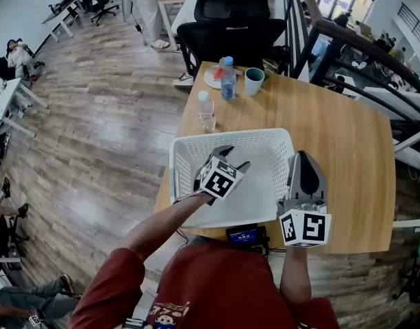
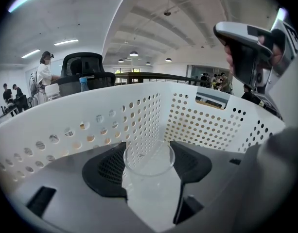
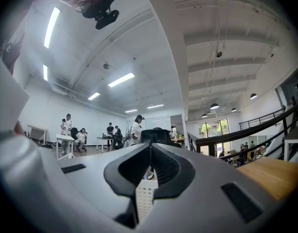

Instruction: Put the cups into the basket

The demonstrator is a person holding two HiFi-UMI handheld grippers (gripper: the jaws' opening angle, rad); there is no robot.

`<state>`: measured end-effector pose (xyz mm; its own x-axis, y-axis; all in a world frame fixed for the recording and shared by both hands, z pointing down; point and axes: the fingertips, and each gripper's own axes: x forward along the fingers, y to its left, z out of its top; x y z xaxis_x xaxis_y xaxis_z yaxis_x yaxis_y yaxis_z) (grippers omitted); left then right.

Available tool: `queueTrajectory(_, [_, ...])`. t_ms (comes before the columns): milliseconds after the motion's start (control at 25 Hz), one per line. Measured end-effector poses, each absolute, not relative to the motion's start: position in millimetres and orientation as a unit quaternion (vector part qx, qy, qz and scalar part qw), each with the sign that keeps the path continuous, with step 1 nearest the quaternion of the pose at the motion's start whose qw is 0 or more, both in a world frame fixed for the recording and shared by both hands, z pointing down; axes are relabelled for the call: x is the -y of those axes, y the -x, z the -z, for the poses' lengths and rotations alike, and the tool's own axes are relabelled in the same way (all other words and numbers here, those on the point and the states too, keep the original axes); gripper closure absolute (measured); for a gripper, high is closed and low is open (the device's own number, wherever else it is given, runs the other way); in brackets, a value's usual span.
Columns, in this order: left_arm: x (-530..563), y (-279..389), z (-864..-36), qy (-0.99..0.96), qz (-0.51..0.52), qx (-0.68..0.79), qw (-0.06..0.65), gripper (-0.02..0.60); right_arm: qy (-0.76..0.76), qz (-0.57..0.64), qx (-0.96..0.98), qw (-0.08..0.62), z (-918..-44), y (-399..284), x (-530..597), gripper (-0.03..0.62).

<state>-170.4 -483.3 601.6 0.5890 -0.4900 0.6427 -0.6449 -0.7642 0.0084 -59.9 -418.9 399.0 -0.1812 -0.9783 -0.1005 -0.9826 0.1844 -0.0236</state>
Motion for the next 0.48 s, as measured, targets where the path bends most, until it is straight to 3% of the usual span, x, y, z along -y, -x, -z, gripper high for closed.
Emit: queueTrajectory(480, [477,166,-619,-0.88,-0.334,0.313,0.126,0.293,0.633,-0.015,-0.772,0.05,-408,64,421,0.582])
